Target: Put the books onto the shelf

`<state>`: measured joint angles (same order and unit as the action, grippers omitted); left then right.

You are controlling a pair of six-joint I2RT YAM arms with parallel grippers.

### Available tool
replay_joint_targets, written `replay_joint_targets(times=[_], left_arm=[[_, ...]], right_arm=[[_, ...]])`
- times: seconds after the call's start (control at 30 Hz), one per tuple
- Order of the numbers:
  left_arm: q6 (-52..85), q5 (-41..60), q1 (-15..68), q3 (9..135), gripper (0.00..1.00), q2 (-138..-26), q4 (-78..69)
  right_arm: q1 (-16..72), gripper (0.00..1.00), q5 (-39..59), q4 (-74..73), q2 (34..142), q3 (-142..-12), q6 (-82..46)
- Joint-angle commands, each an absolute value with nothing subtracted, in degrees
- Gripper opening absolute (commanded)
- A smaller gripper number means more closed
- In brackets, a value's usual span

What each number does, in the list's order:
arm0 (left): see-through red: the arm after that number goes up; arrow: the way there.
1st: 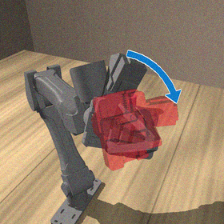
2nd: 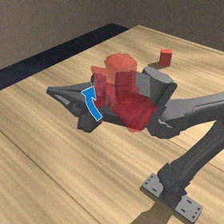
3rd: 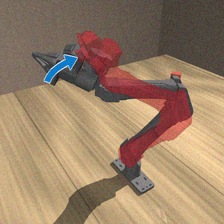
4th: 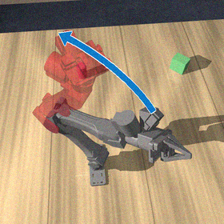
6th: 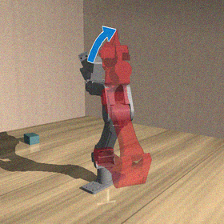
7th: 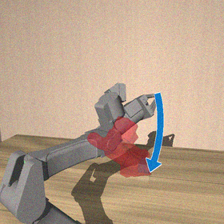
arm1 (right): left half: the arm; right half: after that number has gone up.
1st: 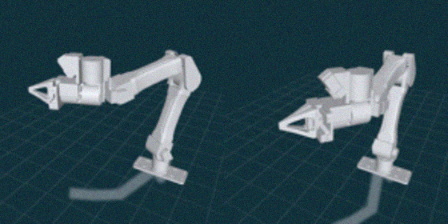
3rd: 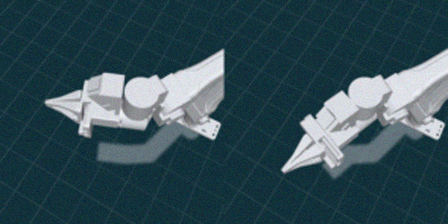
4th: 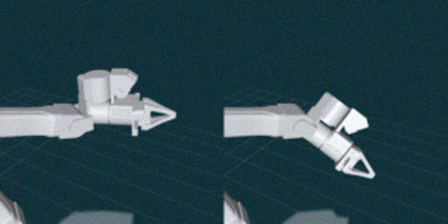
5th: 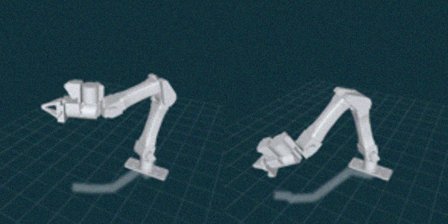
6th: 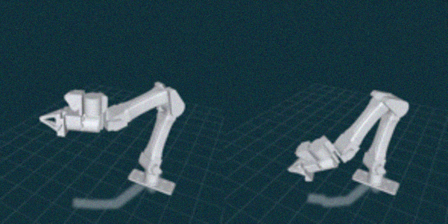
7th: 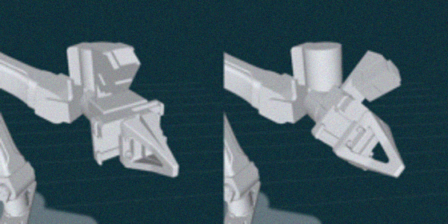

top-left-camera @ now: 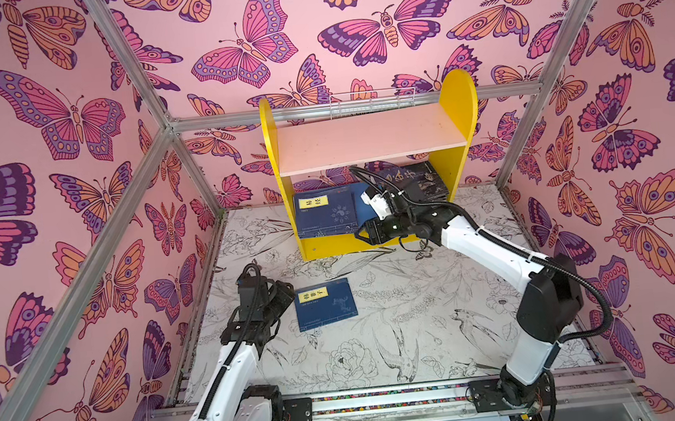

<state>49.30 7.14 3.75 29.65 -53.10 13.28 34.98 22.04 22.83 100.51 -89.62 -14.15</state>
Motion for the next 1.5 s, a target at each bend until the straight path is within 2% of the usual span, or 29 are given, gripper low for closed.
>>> replay_joint_targets(times=[0.0, 0.37, 0.73, 1.0, 1.13, 1.27, 1.33, 1.47], left_arm=[[47.1, 9.8, 3.7, 28.7, 0.6, -55.0, 12.7], [44.9, 10.2, 4.1, 28.2, 0.62, -65.7, 15.8], [43.6, 9.5, 6.3, 29.7, 0.6, -76.9, 15.3], [43.4, 10.8, 6.9, 30.5, 0.54, -79.5, 14.8], [42.8, 11.9, 7.3, 30.0, 0.54, -78.3, 13.3], [41.6, 13.5, 7.5, 29.4, 0.54, -76.0, 11.3], [41.1, 14.4, 7.5, 29.0, 0.54, -74.0, 10.3], [41.6, 15.9, 7.1, 28.4, 0.54, -67.0, 8.2]], right_arm=[[37.1, 0.52, 21.5, 23.2, 101.7, -85.5, -9.6], [43.0, 0.54, 27.1, 25.1, 115.7, -83.4, -11.1], [43.1, 0.53, 27.4, 34.2, 127.9, -93.3, -10.5], [43.2, 0.51, 35.5, 26.7, 124.6, -94.5, -14.2], [43.2, 0.49, 41.4, 20.2, 120.4, -92.4, -16.6], [43.2, 0.46, 42.7, 16.4, 117.3, -90.6, -17.4], [43.2, 0.4, 41.6, 16.6, 116.3, -90.5, -17.4], [43.0, 0.08, 39.9, 16.0, 114.3, -89.1, -17.5]])
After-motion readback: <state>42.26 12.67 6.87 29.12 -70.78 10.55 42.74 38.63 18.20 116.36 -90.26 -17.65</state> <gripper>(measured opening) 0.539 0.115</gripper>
